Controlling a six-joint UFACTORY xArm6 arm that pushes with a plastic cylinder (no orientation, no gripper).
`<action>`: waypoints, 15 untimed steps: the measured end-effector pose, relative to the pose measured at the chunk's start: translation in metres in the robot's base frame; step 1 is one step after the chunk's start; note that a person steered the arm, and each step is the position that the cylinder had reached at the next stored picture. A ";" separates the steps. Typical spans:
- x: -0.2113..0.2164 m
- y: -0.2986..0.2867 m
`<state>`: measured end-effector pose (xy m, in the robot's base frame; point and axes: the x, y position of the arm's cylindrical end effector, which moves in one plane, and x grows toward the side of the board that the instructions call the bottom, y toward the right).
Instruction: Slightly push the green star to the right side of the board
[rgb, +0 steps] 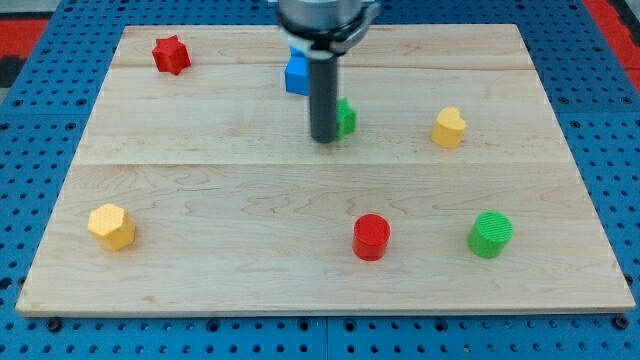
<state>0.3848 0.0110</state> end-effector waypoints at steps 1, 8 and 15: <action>-0.056 0.031; -0.174 0.117; -0.154 0.076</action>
<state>0.2311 0.0871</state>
